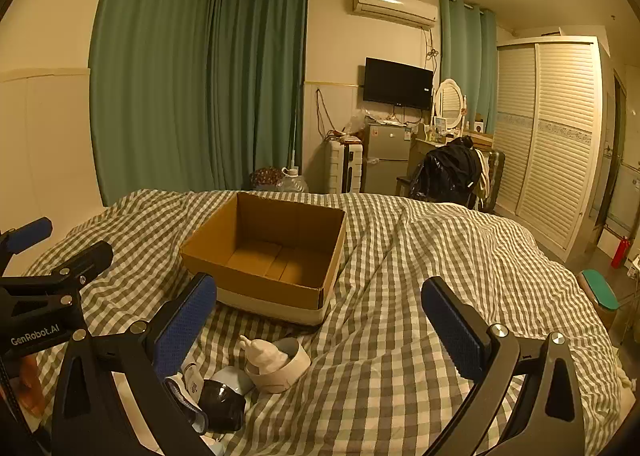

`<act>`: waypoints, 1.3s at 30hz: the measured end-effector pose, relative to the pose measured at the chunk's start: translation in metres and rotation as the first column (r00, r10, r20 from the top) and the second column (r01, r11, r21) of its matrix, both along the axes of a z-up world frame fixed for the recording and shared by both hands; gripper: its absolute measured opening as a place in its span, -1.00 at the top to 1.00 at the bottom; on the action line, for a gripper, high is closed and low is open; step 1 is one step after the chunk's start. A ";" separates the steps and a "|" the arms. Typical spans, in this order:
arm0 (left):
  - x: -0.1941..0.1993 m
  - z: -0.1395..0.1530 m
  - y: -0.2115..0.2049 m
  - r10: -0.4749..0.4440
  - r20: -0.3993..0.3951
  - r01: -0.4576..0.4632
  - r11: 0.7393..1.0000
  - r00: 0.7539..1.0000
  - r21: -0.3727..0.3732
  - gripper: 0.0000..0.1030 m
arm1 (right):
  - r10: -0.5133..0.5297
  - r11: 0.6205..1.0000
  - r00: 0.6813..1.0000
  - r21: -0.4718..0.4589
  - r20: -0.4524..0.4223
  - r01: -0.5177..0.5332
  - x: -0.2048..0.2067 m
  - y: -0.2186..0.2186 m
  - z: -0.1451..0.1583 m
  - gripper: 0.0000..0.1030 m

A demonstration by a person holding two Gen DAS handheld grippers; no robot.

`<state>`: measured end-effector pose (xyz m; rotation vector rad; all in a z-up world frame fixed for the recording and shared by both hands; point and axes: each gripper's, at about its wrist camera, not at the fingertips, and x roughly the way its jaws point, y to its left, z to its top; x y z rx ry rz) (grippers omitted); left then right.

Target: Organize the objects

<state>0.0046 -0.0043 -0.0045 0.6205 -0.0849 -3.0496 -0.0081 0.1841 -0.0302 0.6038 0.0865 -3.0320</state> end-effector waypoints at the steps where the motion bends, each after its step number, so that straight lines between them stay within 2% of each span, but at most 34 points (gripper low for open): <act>1: 0.000 0.000 0.000 0.001 0.000 -0.001 1.000 1.000 0.001 -1.00 | 0.001 1.000 1.000 0.000 0.001 -0.001 0.000 0.000 0.000 -0.99; 39: 0.000 0.000 0.000 0.011 0.014 -0.011 1.000 1.000 -0.006 -1.00 | 0.009 1.000 1.000 -0.004 0.022 -0.009 -0.002 0.000 -0.002 -0.99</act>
